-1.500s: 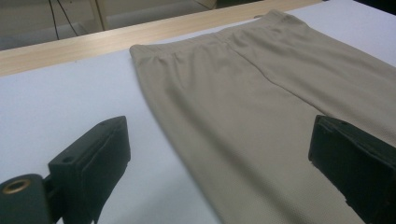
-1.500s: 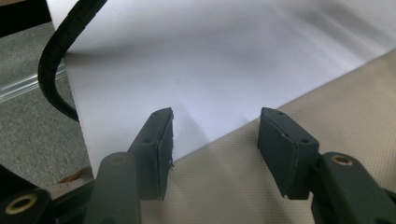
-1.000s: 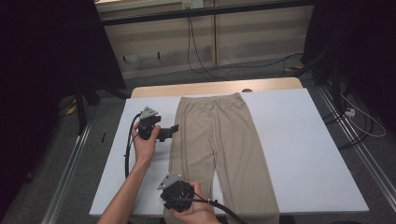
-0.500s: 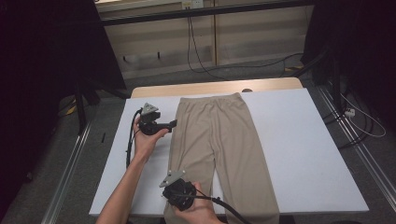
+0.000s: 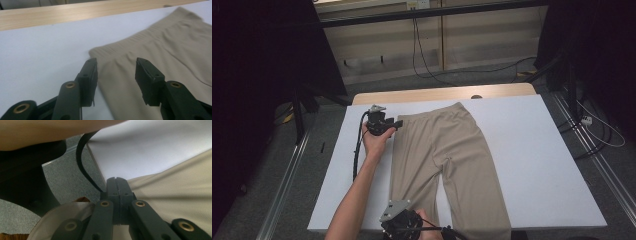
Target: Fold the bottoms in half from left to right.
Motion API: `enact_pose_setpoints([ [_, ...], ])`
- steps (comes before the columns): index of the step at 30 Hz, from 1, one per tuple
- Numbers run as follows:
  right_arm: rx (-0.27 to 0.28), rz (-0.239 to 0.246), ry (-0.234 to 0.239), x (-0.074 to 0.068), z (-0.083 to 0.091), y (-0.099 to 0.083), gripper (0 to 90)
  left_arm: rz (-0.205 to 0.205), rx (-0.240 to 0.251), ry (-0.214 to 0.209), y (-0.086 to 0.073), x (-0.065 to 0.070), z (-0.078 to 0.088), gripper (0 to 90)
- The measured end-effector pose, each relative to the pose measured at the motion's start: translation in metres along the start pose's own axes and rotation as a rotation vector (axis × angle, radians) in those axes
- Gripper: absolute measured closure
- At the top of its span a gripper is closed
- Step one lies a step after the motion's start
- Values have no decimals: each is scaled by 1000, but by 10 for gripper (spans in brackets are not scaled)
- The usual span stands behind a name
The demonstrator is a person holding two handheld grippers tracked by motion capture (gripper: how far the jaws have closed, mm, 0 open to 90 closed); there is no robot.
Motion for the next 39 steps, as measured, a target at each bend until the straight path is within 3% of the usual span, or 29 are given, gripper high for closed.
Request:
enact_pose_setpoints([
  [4,-3,-11,6,4,0,-2,900,28,-29,32,3,-12,-10,664],
  [7,-2,-8,8,4,-1,-3,900,48,-55,27,1,-16,-20,661],
  [10,-10,-5,9,5,0,-3,900,43,-56,39,3,-16,-24,641],
  [13,-17,1,13,6,1,-4,900,-4,-89,62,6,-12,-28,614],
  [15,-8,-4,13,7,2,-4,900,1,-102,71,7,-10,-29,620],
  [19,3,0,17,7,4,-3,900,-19,-113,74,6,-3,-30,761],
  [22,8,5,18,6,6,-3,900,32,-102,33,8,-3,-27,858],
  [27,41,7,19,9,12,1,900,117,-28,-6,18,-6,-18,865],
  [30,65,7,20,12,17,6,900,122,3,9,29,-5,-10,865],
  [33,96,-4,24,15,22,11,900,84,25,44,41,-1,-2,865],
  [37,154,-3,33,18,31,20,900,72,53,43,56,1,6,865],
  [39,176,-7,38,18,36,24,900,85,70,32,62,1,10,865],
])
Point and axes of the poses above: each handheld gripper's, and its own axes: z roughly backward along the jaws, y roughly out of its top, x roughly to its right, the point moved 3 cm from there along -z, roughly forward along the jaws, and after that the axes turned 2 degrees about -y, right-handed, at the moved point
